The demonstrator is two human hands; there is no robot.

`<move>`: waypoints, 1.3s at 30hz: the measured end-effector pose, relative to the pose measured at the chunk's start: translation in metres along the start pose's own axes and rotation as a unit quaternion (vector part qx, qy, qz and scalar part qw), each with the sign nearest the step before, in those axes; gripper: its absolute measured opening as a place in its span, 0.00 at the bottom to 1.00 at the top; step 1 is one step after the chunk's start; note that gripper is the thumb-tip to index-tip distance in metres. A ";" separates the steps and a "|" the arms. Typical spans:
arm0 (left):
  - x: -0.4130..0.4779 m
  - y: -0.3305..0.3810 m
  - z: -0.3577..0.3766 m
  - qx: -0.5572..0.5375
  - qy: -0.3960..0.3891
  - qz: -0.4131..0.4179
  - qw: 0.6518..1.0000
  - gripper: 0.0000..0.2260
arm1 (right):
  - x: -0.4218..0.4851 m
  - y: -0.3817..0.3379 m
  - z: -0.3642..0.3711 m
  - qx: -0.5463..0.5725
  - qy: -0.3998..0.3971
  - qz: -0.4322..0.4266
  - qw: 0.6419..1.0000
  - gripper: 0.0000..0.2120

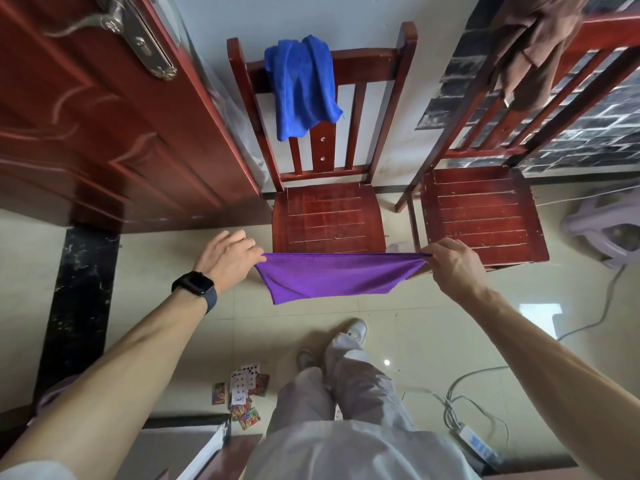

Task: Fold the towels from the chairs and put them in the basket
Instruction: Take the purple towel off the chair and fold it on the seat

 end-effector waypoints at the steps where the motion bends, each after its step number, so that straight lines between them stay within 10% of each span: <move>1: 0.002 -0.003 0.003 0.008 0.002 0.002 1.000 0.18 | 0.006 -0.001 0.001 0.000 0.001 -0.004 1.000 0.07; 22: 0.075 -0.083 0.064 0.026 0.056 -0.125 0.990 0.10 | 0.150 0.007 0.024 -0.009 0.080 0.058 0.995 0.06; 32: -0.011 0.029 0.208 -0.089 -0.101 -0.120 0.984 0.06 | 0.030 0.071 0.195 -0.035 -0.120 0.161 0.979 0.06; 39: -0.054 0.056 0.272 -0.248 -0.255 -0.195 0.914 0.13 | -0.011 0.093 0.254 -0.021 -0.294 0.225 0.929 0.07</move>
Point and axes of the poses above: each hand's wrist, its own x-axis towards the middle knuckle, its own z-axis out of the palm, y = z × x, the point moved 7 cm from there along x, towards the middle knuckle, and after that the axes turned 5 degrees about z, right-handed, at the moved point
